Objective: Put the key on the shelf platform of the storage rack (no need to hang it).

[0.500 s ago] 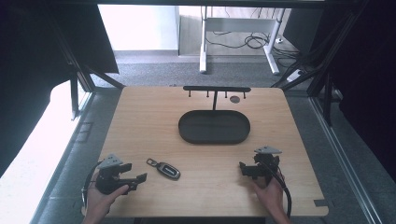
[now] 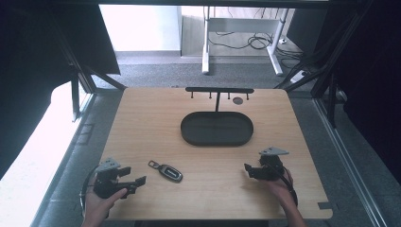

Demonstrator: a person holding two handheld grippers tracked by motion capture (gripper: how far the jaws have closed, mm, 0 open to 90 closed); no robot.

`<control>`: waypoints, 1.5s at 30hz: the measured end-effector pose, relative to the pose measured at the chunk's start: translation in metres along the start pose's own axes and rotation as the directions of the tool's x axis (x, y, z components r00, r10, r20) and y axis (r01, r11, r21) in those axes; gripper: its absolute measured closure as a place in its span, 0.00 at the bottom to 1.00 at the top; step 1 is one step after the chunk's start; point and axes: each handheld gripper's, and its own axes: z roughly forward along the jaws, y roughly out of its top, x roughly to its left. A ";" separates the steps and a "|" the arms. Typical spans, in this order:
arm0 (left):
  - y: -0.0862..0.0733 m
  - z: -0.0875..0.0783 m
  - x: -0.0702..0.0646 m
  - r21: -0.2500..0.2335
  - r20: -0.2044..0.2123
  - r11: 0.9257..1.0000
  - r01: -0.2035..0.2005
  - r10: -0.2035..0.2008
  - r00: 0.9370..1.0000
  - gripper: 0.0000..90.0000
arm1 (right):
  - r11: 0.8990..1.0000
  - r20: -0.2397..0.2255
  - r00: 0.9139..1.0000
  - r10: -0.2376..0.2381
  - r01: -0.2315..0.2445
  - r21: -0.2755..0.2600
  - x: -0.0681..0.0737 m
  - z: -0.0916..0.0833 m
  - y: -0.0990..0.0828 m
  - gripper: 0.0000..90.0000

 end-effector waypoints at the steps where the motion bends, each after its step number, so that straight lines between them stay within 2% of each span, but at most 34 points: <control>1: 0.000 0.000 0.000 0.001 -0.002 1.000 0.001 -0.001 1.000 0.24 | 1.000 -0.002 1.000 -0.005 0.005 -0.006 0.000 -0.002 0.001 0.25; 6: -0.001 0.000 0.006 0.002 -0.012 1.000 0.010 -0.010 1.000 0.24 | 0.999 -0.022 1.000 -0.014 0.013 -0.040 0.000 -0.012 0.005 0.28; 10: -0.003 0.000 0.009 0.003 -0.019 1.000 0.018 -0.018 1.000 0.24 | 0.999 -0.044 0.998 -0.039 0.037 -0.039 0.003 -0.014 0.010 0.30; 14: -0.003 -0.002 0.009 -0.003 -0.020 1.000 0.019 -0.019 1.000 0.24 | 0.998 -0.057 0.996 -0.062 0.060 -0.037 0.011 -0.018 0.015 0.31; 17: -0.002 -0.005 0.008 -0.008 -0.020 1.000 0.020 -0.020 1.000 0.24 | 0.994 -0.051 0.995 -0.089 0.085 -0.064 0.017 -0.024 0.019 0.36; 22: 0.001 -0.005 0.008 -0.015 -0.018 1.000 0.023 -0.023 1.000 0.24 | 0.993 -0.075 0.992 -0.100 0.095 -0.075 0.017 -0.032 0.026 0.38; 25: 0.000 0.001 0.007 0.002 -0.010 1.000 0.020 -0.020 1.000 0.24 | 0.992 -0.085 0.990 -0.112 0.107 -0.067 0.019 -0.034 0.031 0.39; 30: 0.000 0.000 0.005 0.003 -0.002 1.000 0.010 -0.010 1.000 0.24 | 0.986 -0.114 0.979 -0.167 0.167 -0.014 0.029 -0.033 0.042 0.40; 34: 0.001 -0.004 0.007 -0.013 -0.009 1.000 0.015 -0.015 1.000 0.24 | 0.979 -0.136 0.970 -0.204 0.206 0.001 0.039 -0.032 0.052 0.40; 45: 0.001 -0.004 0.006 -0.014 -0.008 1.000 0.016 -0.016 1.000 0.24 | 0.964 -0.196 0.947 -0.254 0.265 0.031 0.060 -0.030 0.079 0.41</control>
